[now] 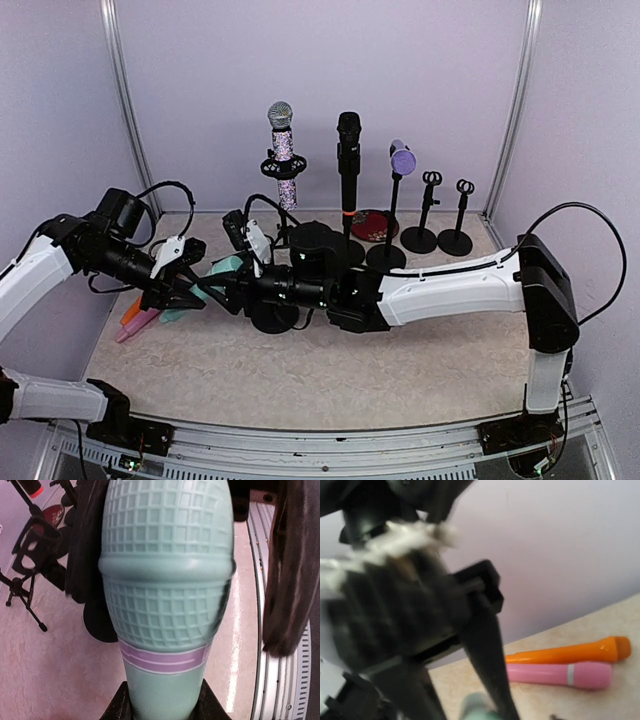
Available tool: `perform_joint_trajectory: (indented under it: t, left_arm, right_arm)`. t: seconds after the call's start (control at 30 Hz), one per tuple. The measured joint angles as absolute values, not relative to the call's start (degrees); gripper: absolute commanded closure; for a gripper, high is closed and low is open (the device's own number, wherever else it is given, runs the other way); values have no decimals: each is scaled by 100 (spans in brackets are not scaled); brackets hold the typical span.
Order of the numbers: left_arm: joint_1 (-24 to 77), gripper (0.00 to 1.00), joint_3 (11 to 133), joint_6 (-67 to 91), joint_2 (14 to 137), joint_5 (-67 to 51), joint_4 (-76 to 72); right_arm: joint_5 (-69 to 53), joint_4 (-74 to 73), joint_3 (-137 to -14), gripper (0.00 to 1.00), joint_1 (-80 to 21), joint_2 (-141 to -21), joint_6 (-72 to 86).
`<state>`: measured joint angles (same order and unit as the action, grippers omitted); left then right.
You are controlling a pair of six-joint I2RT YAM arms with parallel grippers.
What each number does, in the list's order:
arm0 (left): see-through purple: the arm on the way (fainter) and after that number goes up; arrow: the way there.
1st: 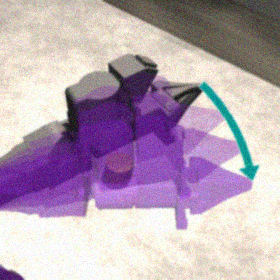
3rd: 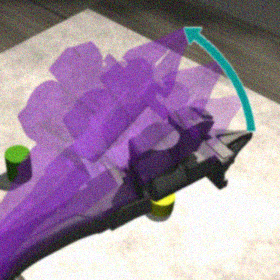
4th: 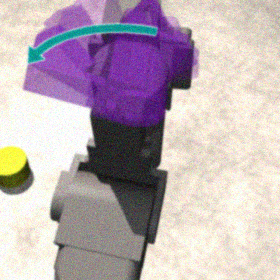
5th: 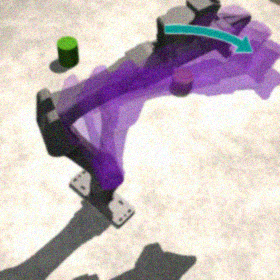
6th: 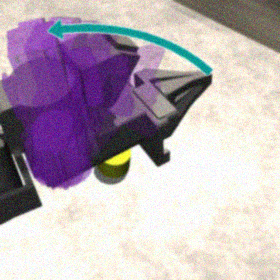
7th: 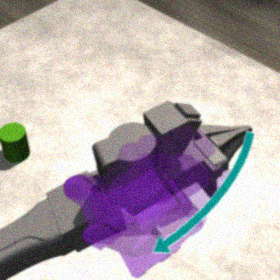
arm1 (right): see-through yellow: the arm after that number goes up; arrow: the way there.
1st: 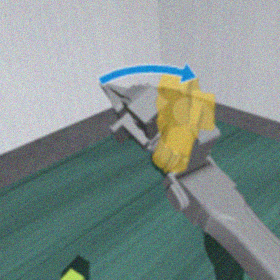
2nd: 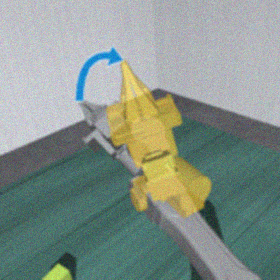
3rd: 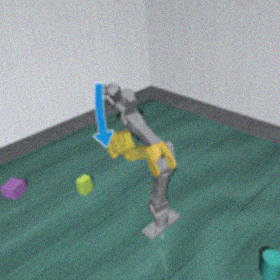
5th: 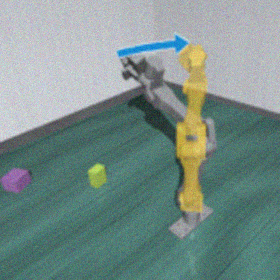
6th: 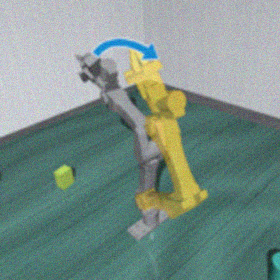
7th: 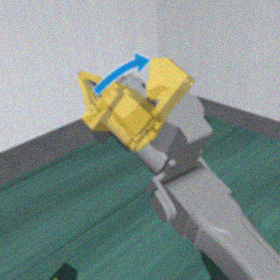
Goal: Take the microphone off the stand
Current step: Pass from the right arm to the left, then place the microphone at the center of the board.
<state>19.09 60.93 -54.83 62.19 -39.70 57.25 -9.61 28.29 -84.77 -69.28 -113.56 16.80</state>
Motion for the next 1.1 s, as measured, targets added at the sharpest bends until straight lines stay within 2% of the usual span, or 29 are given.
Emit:
perform_joint_trajectory:
  t: [0.13, 0.37, 0.53, 0.7, 0.77, 0.9, 1.0, 1.1]
  left_arm:
    - [1673, 99, 5645, -5404, 6215, -3531, 5452]
    - [851, 100, 4416, -5247, 6307, -2047, 4536]
    - [646, 98, 3559, -5190, 6386, -1068, 3629]
    - [467, 93, 3035, -5127, 6692, -121, 2711]
    - [384, 88, 2974, -5078, 6842, 104, 2477]
    - [296, 56, 2945, -5004, 6938, 336, 2200]
    - [292, 39, 2941, -4945, 6925, 342, 2178]
    - [292, 30, 2941, -4856, 6816, 294, 2213]
  right_arm:
    - [-731, 3148, -7804, 28, -6840, -11072, 1678]
    - [-373, 3470, -6475, 31, -6582, -10082, 1603]
    - [-47, 3612, -5996, 33, -6431, -9638, 1551]
    - [139, 3540, -5953, 34, -6259, -9793, 1376]
    - [156, 3503, -6027, 35, -6134, -10003, 1295]
    - [119, 3459, -6329, 36, -5922, -10567, 1133]
    - [43, 3450, -6560, 36, -5826, -10936, 1004]
    - [-60, 3509, -6845, 37, -5778, -11266, 906]
